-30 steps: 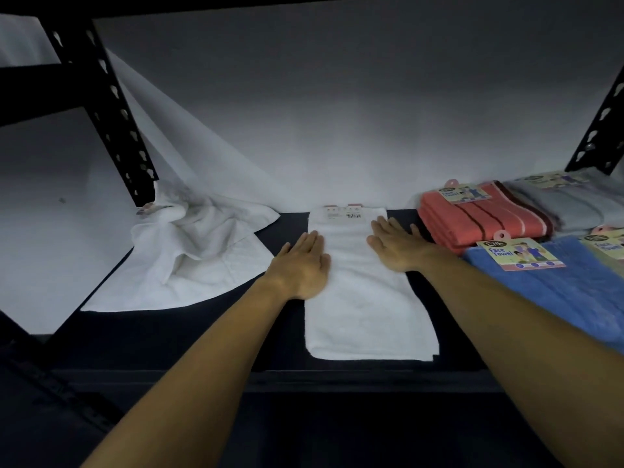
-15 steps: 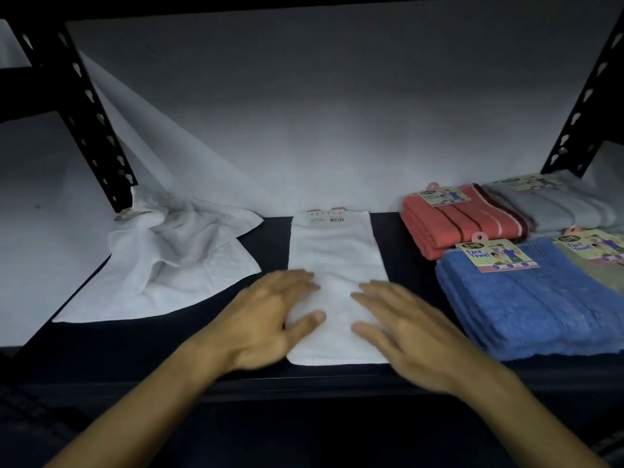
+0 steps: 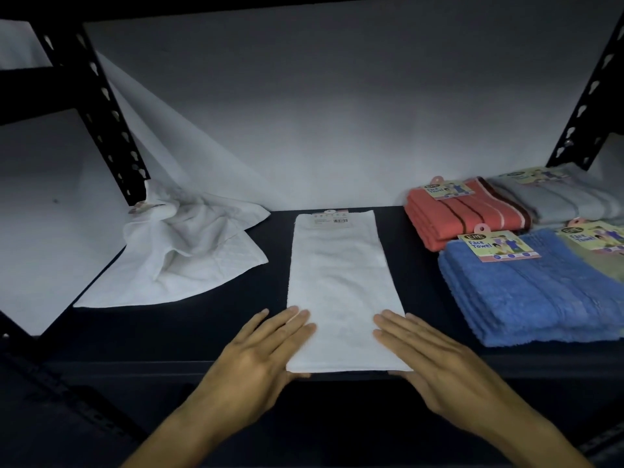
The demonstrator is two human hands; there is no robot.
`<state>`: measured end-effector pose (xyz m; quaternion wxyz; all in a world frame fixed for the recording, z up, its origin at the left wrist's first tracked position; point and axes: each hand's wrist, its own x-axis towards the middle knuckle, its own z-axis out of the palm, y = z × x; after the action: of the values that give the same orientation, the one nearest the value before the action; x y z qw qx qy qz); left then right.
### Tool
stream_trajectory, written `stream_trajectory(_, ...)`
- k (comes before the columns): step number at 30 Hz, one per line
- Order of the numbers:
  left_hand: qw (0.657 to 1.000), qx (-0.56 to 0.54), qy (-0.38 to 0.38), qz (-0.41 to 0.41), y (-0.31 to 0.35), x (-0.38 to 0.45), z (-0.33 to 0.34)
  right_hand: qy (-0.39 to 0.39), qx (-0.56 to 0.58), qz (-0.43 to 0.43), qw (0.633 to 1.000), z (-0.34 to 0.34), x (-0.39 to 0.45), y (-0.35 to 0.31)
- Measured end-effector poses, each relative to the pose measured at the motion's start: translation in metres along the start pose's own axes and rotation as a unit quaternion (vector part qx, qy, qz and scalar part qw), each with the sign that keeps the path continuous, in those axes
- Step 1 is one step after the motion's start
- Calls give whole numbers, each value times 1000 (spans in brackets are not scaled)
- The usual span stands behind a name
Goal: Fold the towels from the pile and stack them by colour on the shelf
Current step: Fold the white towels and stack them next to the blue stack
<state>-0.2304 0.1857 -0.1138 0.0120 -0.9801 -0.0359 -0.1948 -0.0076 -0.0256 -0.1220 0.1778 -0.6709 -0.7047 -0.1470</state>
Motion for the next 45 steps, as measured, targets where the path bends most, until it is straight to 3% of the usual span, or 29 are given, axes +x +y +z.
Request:
stream_trajectory(4,992,-92,88,-11,6,-9,5,63,97,32,993,2,-4,-5)
stream_trajectory(8,973,-185,119,-69,13,-10,-3,138,223,111,959,-6,-7,-19)
stream_trajectory(10,953,-253,123,-115,19,-7,-15,171,290,170,926,-21,0,-30)
stream_trajectory(15,876,-378,125,-273,24,34,-47,235,462,313,796,-46,54,-32)
stream_trajectory(19,850,-334,104,-394,0,93,-44,218,371,411,804,-27,115,5)
stream_trajectory(23,857,-236,73,-452,-33,144,-21,116,252,486,829,-11,162,39)
stream_trajectory(27,869,-103,12,-485,-45,164,0,16,145,511,847,4,182,54)
stream_trajectory(32,850,-35,-26,-524,-46,170,11,-23,20,509,860,18,184,56)
stream_trajectory(35,833,-61,-44,-549,-52,177,4,-55,35,539,839,16,186,63)
stream_trajectory(40,800,-222,-55,-554,-75,189,-3,-60,147,578,801,8,195,78)
stream_trajectory(45,737,-373,22,-564,-82,184,2,-55,207,599,771,6,199,84)
